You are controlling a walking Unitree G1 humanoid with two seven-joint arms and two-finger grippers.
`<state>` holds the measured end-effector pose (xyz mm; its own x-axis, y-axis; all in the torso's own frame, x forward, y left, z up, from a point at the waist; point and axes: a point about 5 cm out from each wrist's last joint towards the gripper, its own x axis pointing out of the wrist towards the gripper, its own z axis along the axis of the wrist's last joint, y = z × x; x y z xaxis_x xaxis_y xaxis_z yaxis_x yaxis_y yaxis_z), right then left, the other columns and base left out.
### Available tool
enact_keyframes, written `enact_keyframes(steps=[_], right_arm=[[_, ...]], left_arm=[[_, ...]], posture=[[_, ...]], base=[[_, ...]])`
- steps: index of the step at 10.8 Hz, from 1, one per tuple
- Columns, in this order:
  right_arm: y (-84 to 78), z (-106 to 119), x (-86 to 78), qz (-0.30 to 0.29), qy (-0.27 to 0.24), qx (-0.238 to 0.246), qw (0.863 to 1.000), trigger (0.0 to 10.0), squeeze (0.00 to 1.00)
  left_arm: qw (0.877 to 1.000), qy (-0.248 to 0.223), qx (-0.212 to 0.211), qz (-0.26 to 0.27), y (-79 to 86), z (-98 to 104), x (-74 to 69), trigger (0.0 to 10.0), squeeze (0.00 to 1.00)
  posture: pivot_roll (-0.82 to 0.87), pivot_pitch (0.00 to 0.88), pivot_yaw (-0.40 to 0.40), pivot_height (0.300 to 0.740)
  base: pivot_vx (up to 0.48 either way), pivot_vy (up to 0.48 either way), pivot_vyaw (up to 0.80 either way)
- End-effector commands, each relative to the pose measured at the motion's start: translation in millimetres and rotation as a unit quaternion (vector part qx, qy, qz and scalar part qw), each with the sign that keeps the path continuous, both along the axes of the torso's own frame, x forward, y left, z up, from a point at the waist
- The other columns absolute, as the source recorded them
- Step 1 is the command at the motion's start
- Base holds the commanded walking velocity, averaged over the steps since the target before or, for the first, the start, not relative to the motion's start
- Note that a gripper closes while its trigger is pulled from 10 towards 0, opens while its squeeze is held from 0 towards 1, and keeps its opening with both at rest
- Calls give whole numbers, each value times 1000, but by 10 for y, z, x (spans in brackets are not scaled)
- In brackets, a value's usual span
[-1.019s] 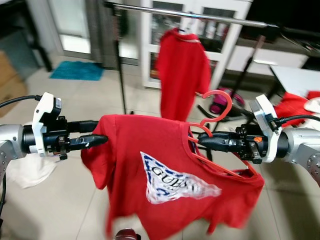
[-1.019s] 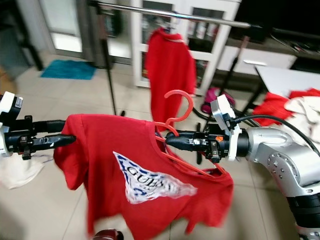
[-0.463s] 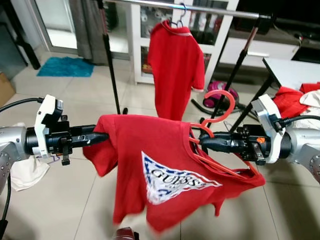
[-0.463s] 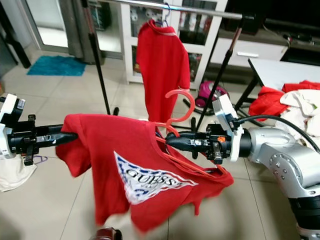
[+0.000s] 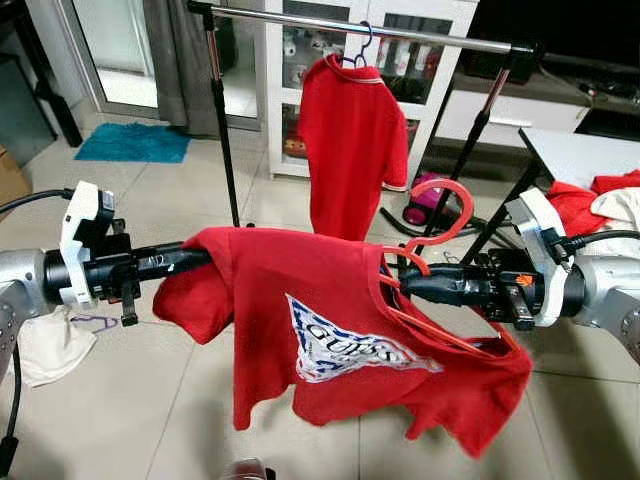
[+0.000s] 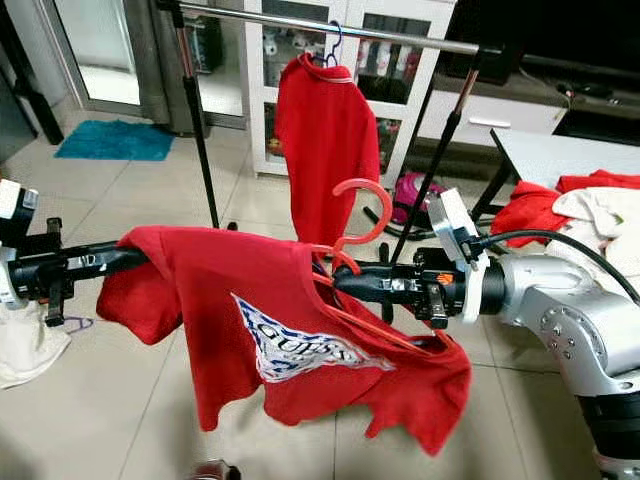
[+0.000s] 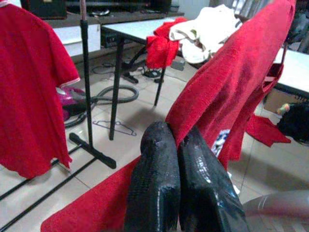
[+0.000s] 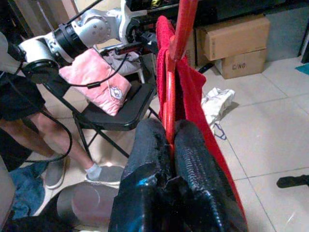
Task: Hang hanger
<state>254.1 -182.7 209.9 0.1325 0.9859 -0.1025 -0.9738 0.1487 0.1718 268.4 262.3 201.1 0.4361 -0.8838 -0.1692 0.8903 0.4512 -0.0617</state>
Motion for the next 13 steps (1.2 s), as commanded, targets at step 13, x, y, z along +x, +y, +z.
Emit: enact_keyframes(steps=[13], right_arm=[[-100, 71, 30, -43, -12, -1, 999, 10000, 0]], left_arm=[[905, -112, -85, 402, 752, 236, 179, 0, 0]], posture=[[97, 21, -52, 740]], base=[[0, 0, 0]])
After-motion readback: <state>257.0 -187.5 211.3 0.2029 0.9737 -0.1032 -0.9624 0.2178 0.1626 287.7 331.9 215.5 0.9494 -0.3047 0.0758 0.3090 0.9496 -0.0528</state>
